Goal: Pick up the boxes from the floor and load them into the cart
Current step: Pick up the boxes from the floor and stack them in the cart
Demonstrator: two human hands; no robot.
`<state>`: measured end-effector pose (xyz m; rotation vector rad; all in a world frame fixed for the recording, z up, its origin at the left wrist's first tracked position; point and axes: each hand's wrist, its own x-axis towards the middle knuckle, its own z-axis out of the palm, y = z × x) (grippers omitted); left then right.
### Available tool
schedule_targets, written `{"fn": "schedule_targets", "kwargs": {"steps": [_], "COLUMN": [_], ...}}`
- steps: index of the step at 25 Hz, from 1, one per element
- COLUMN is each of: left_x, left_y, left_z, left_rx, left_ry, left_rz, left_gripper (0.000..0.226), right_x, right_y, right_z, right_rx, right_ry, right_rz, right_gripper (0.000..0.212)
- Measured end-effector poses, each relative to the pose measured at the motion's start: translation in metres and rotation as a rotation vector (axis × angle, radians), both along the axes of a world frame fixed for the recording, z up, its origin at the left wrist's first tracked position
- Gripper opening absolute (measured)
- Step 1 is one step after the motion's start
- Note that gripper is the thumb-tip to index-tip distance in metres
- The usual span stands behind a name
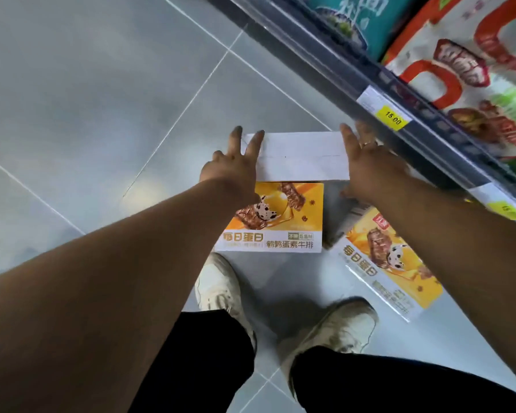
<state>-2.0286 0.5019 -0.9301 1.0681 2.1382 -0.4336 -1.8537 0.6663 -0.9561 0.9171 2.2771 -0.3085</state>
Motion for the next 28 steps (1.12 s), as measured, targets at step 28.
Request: {"fn": "schedule_targets", "kwargs": {"steps": [28], "left_x": [-0.013], "left_y": [0.004], "left_z": [0.499], "left_rx": [0.457], "left_ry": [-0.063], "left_rz": [-0.324], "left_gripper": [0.103], "right_x": [0.064], "right_y": [-0.041], "right_z": [0.512], "right_rx": [0.003], "right_ry": [0.436], "right_rz": [-0.316], "right_gripper": [0.092]}}
